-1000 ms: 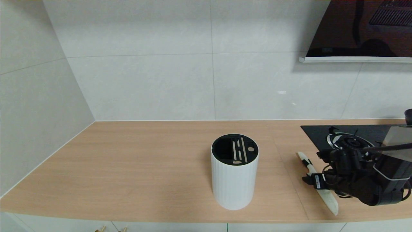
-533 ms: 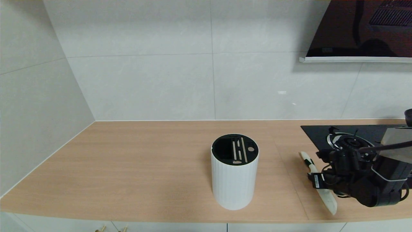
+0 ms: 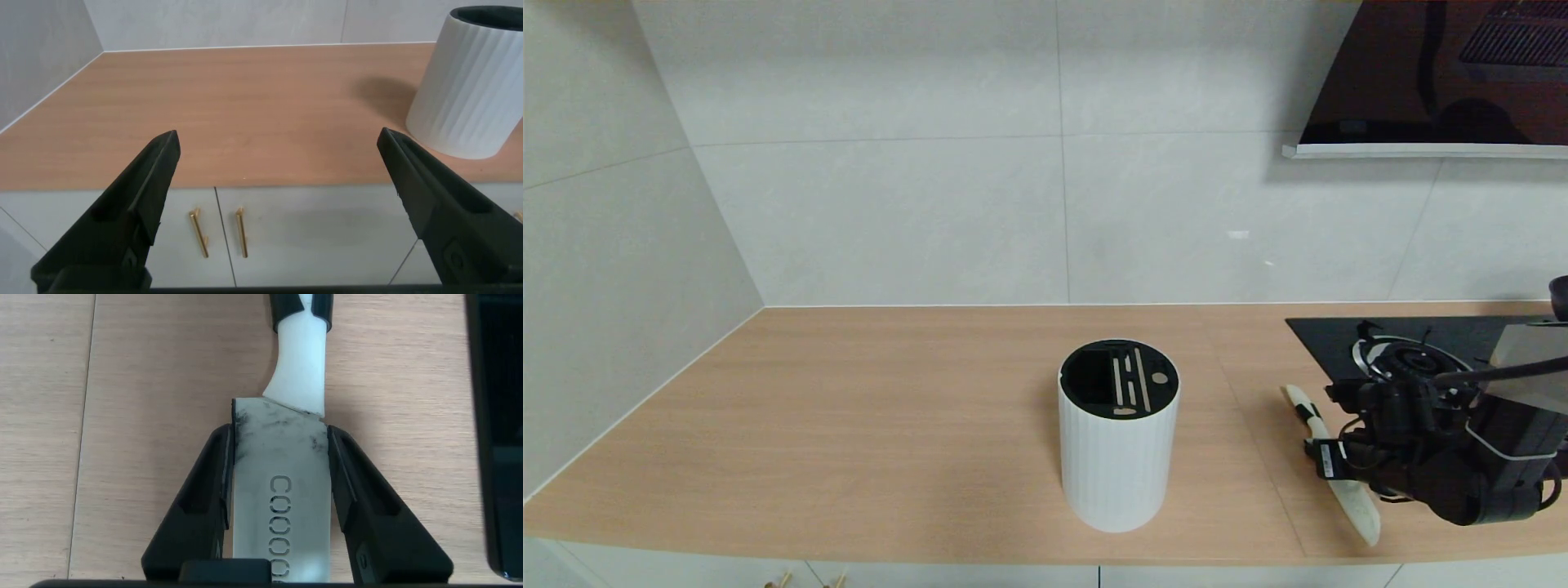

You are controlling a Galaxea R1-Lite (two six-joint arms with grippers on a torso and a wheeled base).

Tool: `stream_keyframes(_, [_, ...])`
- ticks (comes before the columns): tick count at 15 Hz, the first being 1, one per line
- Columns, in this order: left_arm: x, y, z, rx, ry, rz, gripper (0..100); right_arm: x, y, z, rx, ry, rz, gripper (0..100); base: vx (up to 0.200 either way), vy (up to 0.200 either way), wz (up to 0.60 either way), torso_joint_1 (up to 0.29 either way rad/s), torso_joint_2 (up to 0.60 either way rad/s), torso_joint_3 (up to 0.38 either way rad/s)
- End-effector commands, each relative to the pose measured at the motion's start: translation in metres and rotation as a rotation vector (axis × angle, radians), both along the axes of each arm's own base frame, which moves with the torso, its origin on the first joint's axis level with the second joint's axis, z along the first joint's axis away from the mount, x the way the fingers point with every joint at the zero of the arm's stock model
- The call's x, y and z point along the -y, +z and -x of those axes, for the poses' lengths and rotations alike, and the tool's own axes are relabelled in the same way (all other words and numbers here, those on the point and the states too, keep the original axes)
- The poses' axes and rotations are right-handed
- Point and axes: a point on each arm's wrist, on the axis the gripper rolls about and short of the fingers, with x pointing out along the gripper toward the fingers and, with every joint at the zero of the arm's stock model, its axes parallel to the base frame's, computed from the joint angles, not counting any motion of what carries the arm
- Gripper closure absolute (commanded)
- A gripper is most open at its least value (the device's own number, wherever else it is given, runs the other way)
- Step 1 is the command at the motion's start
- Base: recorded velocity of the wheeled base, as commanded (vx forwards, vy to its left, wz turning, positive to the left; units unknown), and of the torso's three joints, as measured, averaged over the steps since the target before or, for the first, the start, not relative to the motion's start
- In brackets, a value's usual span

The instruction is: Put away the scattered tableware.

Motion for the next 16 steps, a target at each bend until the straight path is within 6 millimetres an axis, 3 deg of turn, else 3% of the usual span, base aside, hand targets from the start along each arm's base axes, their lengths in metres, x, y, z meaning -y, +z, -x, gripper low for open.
stream_keyframes(1, [0.000, 0.000, 0.000, 0.000, 0.000, -0.001, 0, -0.001, 0.015, 0.001, 0.042, 0.003, -0.002, 100, 0.000, 0.000, 0.00, 0.000, 0.00, 0.000])
stream_keyframes(9, [0.000, 0.000, 0.000, 0.000, 0.000, -0.001, 0, -0.008, 0.075, 0.026, 0.184, 0.028, -0.010, 100, 0.000, 0.000, 0.00, 0.000, 0.00, 0.000])
stream_keyframes(12, [0.000, 0.000, 0.000, 0.001, 0.002, 0.002, 0, -0.019, 0.110, 0.039, 0.292, 0.053, -0.015, 100, 0.000, 0.000, 0.00, 0.000, 0.00, 0.000])
stream_keyframes(16, [0.000, 0.032, 0.005, 0.267, -0.024, 0.032, 0, -0.036, 0.152, 0.061, 0.427, 0.087, -0.021, 100, 0.000, 0.000, 0.00, 0.000, 0.00, 0.000])
